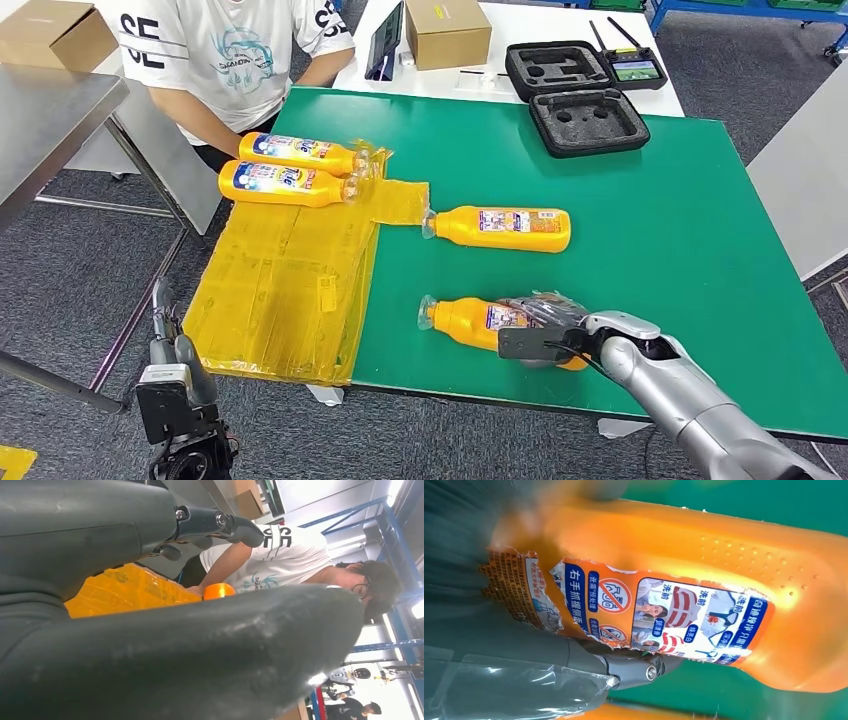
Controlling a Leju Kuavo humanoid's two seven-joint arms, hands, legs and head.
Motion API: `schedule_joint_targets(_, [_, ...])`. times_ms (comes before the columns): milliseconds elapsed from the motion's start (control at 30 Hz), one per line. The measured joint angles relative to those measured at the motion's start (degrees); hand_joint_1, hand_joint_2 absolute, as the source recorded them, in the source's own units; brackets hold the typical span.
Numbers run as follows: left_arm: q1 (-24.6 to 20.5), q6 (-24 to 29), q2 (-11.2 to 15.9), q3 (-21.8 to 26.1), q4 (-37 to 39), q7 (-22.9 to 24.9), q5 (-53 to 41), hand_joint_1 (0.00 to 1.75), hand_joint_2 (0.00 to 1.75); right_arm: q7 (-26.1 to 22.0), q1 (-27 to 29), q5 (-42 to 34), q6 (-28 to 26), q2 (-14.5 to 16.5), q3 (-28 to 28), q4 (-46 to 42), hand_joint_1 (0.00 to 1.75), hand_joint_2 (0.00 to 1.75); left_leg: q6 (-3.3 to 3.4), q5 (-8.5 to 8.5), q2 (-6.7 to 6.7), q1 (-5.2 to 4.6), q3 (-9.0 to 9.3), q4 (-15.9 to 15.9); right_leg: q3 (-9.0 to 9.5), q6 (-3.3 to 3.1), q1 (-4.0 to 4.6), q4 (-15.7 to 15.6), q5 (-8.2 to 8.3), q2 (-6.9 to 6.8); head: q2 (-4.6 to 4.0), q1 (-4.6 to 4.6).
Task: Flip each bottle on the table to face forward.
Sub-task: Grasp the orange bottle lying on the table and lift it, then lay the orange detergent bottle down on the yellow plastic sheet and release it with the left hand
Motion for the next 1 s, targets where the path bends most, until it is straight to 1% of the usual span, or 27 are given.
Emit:
schedule_joint_targets(100, [0.62,0.01,-0.2,0.03,-0.31,-0.4,-0.04,0.0,0.0,-0.44,1.36,-0.68,-1.95,0.94,-2.31,-0.55,1.75,1.75,0.0,0.0,0.01,0.0,0.0,0.0,-0.03,0.0,0.01,0.0,0.0,0.01,0.01,-0.01])
schedule_joint_targets(300, [1.11,0.01,-0.5,0.11,-0.47,-0.56,-0.05,0.0,0.0,-0.8,2.5,-0.89,-2.43,2.24,-4.6,-1.0,1.75,1.75,0.0,0.0,0.0,0.02,-0.01,-0.01,-0.03,-0.01,0.02,0.0,-0.01,-0.01,0.01,-0.01])
schedule_joint_targets(367, [1.19,-0.03,-0.56,0.16,-0.51,-0.63,-0.05,0.0,0.0,-1.44,2.96,-1.92,-3.5,2.77,-5.48,-1.11,1.75,1.75,0.0,0.0,0.0,0.01,-0.03,-0.01,-0.03,0.0,0.01,0.0,-0.01,0.0,0.01,0.0])
schedule_joint_targets(467, [1.36,-0.56,-0.78,0.23,-0.84,-0.7,0.1,0.0,0.0,-4.73,4.33,-6.5,-6.83,4.88,-8.59,-1.72,1.75,1.75,0.0,0.0,0.0,0.01,-0.05,-0.01,-0.04,0.0,0.0,0.0,-0.01,0.0,0.01,0.01])
schedule_joint_targets(567, [1.4,-2.52,-1.19,0.25,-1.22,-0.55,1.36,0.0,0.0,-11.07,6.48,-13.62,-9.06,8.27,-12.97,-3.87,1.75,1.75,0.0,0.0,0.02,0.02,-0.04,-0.01,-0.07,-0.01,0.02,0.0,-0.01,0.01,0.01,-0.01])
schedule_joint_targets(600, [1.41,-3.6,-1.35,0.19,-1.33,-0.4,2.1,0.0,0.0,-13.57,7.38,-16.39,-9.29,9.75,-14.48,-4.98,1.75,1.75,-0.01,0.0,0.02,0.03,-0.04,-0.01,-0.08,-0.01,0.04,0.01,-0.01,0.0,0.01,-0.01])
schedule_joint_targets(700, [1.54,-7.36,-1.72,-0.17,-1.74,0.58,4.44,0.0,0.0,-18.93,9.8,-22.77,-9.07,14.16,-17.95,-8.05,1.75,1.75,-0.02,-0.01,0.02,0.09,-0.04,-0.02,-0.09,-0.04,0.11,0.01,-0.03,0.0,0.01,-0.01])
schedule_joint_targets(767, [1.75,-10.54,-1.85,-0.59,-2.34,1.74,5.86,0.0,0.0,-20.95,11.2,-25.64,-8.61,16.75,-19.4,-9.55,1.75,1.75,-0.05,-0.03,0.03,0.12,-0.04,-0.02,-0.11,-0.05,0.14,0.01,-0.05,0.01,0.01,-0.01])
schedule_joint_targets(867, [2.05,-16.53,-1.88,-1.73,-3.45,3.83,7.08,0.0,0.0,-22.33,12.95,-28.69,-8.05,19.9,-20.59,-11.03,1.75,1.75,-0.07,-0.04,0.03,0.12,-0.04,-0.03,-0.12,-0.06,0.13,0.01,-0.06,0.01,0.01,0.01])
schedule_joint_targets(1000, [1.67,-23.21,-1.88,-3.76,-4.31,5.75,7.36,0.0,0.0,-22.57,14.44,-29.52,-8.37,22.74,-20.76,-11.46,1.75,1.75,-0.07,-0.04,0.03,0.09,-0.05,-0.03,-0.13,-0.06,0.09,0.01,-0.06,0.01,0.01,0.0])
